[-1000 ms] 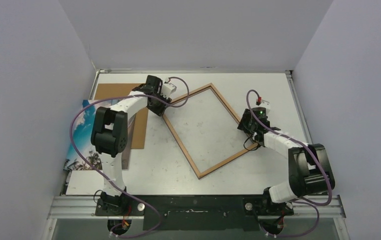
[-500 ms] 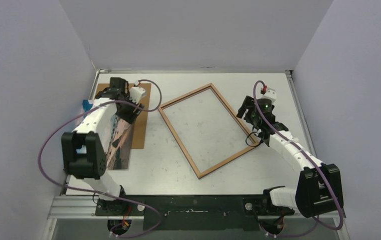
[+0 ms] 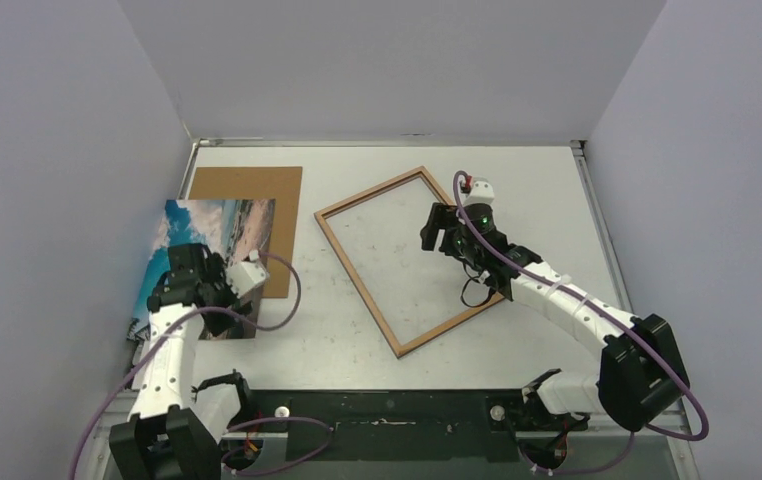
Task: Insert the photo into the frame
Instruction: Pick up the photo at the center of the board.
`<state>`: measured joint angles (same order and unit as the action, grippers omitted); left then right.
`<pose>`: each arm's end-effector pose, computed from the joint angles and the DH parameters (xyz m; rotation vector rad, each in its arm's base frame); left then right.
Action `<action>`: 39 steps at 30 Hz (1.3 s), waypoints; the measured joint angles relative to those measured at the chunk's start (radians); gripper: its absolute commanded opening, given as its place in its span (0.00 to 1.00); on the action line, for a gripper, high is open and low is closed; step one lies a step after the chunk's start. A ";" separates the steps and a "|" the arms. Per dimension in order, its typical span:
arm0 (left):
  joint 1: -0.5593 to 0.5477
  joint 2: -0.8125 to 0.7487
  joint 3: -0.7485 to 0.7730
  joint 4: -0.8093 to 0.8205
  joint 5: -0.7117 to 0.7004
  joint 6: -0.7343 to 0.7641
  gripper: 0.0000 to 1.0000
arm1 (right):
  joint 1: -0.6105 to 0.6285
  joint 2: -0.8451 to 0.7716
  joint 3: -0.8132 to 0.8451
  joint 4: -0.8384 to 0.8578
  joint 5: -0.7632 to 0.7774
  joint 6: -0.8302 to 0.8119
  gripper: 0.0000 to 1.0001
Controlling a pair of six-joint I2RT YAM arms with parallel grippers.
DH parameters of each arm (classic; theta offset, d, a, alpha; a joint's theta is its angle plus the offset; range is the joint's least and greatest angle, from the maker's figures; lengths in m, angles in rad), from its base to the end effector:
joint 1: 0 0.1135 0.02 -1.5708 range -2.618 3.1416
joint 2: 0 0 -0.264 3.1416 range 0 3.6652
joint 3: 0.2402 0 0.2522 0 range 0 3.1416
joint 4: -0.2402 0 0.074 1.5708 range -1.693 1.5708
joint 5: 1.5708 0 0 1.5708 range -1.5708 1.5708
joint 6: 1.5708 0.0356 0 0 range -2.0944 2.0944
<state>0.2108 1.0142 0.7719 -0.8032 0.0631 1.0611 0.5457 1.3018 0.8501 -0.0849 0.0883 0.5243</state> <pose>0.1840 0.0371 0.2424 1.1177 2.4138 0.3572 0.2499 0.1481 0.2591 0.0311 2.1530 0.5423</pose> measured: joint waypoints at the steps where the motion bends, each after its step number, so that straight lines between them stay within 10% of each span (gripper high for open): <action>1: -0.001 -0.043 -0.067 0.001 0.002 0.049 0.96 | 0.000 0.000 0.000 -0.001 0.000 0.002 0.77; 13: -0.470 0.084 -0.154 0.176 -0.105 -0.182 0.99 | 0.006 -0.003 0.000 -0.014 0.002 0.017 0.77; 30: -0.595 0.164 -0.240 0.296 -0.409 -0.465 0.86 | -0.002 -0.032 -0.016 -0.014 0.026 0.041 0.77; 39: -0.605 0.202 -0.243 0.335 -0.483 -0.507 0.60 | -0.011 -0.038 -0.016 -0.013 0.028 0.042 0.76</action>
<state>-0.3943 1.2163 0.5289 -0.4686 -0.4202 0.5545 0.5350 1.2636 0.8341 -0.0982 0.1165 0.5667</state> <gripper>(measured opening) 0.661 0.761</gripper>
